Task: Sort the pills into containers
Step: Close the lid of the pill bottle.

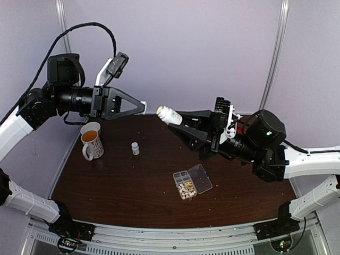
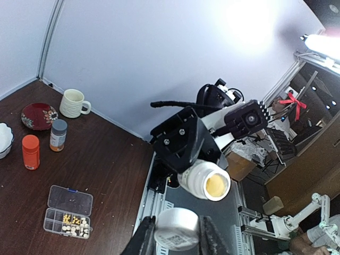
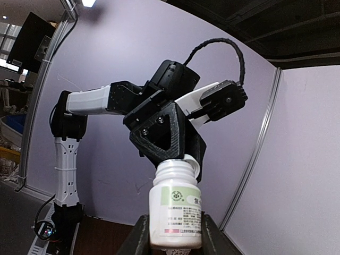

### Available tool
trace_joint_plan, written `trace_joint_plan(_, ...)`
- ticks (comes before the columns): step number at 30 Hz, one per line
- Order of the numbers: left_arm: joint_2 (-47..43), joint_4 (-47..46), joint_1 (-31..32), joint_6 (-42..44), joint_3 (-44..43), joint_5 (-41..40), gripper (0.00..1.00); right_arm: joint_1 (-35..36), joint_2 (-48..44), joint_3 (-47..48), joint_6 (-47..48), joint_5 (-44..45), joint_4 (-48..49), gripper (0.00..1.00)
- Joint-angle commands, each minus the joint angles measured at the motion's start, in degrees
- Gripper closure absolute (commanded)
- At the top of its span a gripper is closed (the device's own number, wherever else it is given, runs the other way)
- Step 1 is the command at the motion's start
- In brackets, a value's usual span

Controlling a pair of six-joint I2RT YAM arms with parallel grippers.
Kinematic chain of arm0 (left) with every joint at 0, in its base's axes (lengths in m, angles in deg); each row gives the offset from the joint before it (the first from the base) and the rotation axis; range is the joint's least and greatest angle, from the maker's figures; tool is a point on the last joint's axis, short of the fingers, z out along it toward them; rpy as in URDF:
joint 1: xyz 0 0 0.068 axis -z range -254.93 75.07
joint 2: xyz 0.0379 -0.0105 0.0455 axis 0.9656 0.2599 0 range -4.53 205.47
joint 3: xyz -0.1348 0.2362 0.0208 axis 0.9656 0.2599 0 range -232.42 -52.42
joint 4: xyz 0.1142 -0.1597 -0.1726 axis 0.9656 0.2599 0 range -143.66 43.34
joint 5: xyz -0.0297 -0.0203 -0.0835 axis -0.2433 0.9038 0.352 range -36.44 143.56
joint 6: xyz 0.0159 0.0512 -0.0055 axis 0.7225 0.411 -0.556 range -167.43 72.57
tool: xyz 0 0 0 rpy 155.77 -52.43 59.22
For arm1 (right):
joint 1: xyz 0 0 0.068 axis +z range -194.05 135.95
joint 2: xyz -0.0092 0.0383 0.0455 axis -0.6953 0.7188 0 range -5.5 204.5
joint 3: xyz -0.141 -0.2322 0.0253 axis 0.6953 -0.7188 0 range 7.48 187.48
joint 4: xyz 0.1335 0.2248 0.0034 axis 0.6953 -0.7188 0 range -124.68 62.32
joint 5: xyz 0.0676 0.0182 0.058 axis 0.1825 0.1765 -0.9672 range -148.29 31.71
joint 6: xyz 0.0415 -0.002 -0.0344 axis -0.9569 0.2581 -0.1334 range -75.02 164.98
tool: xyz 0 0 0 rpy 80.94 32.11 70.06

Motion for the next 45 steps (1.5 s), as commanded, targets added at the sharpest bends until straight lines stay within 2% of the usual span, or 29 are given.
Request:
trace_joint_plan(1,-0.9,-6.9,-0.3,-4.0,2.0,4.3,1.0,1.5,2.2,4.3,2.0,-1.0,-1.6,1.0)
trace_joint_plan(11,-0.2,-6.9,-0.3,-4.3,2.5,5.7,1.0,2.2,4.6,5.5,2.3,2.4,-0.6,1.0)
trace_joint_plan(28,-0.5,-6.3,-0.3,-3.7,3.5,7.3,0.98,2.2,7.3,8.9,3.5,6.4,-8.6,1.0)
trace_joint_plan(33,-0.2,-5.3,-0.3,-3.0,3.7,7.1,0.92,2.2,7.5,10.7,6.4,5.7,-15.0,1.0)
trace_joint_plan(45,3.3,2.3,-0.3,-3.7,0.0,6.1,0.89,2.2,7.1,12.4,15.0,8.4,-26.1,1.0)
